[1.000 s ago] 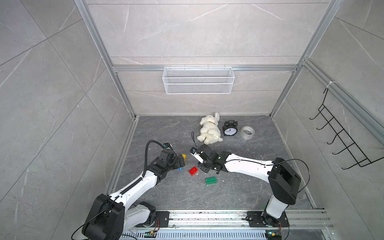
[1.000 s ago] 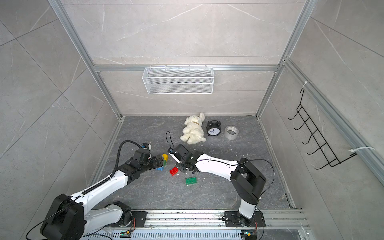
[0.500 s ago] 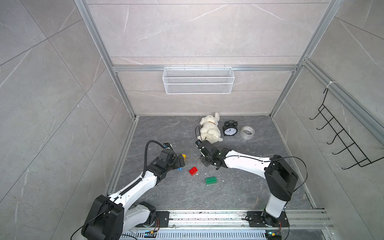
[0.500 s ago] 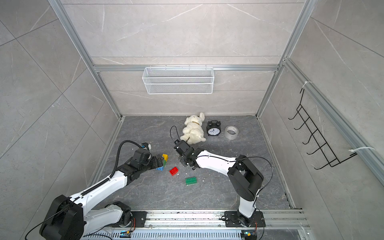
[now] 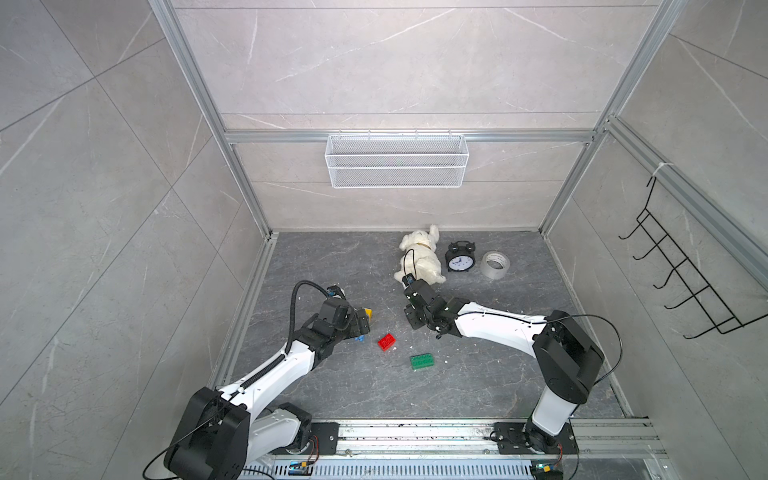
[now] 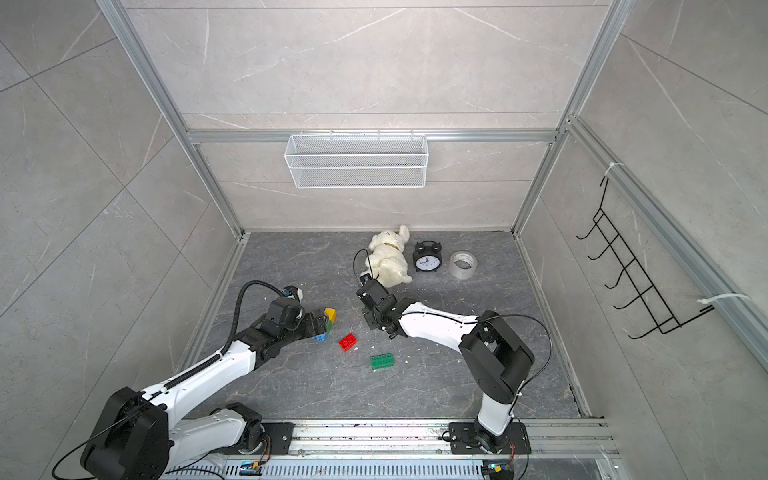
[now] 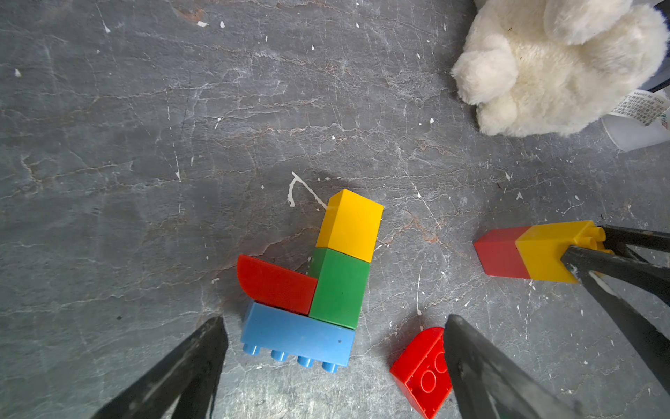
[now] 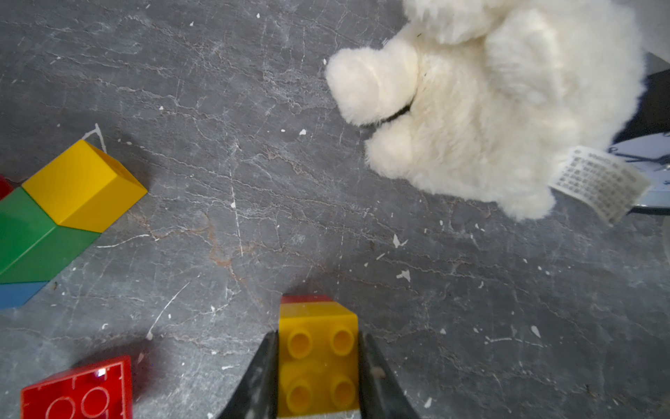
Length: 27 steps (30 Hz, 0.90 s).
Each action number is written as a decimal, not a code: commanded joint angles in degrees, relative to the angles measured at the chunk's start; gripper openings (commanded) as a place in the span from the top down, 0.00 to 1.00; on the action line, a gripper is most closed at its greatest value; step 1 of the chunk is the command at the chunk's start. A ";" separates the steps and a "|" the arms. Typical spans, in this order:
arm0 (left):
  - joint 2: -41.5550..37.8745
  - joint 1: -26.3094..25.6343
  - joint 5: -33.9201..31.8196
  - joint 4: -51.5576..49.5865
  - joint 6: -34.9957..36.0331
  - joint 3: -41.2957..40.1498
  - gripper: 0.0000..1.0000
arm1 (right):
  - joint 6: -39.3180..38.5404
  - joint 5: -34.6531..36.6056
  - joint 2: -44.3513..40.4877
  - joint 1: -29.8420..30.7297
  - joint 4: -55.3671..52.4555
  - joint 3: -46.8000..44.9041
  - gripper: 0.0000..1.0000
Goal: Assemble the letter r with lego
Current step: Assemble the lego brick with the lego brick.
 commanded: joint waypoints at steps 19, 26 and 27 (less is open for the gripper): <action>-0.16 0.34 0.83 0.76 0.10 1.68 0.04 | -4.41 -4.04 -4.54 -0.07 1.35 -0.63 0.35; -2.52 0.44 -0.83 1.38 1.07 1.84 0.04 | -1.82 -5.61 -12.97 0.12 -2.17 -5.38 0.34; -3.48 0.42 -1.00 2.55 1.48 1.33 0.04 | -0.57 -6.15 -14.63 0.17 -2.33 -7.14 0.34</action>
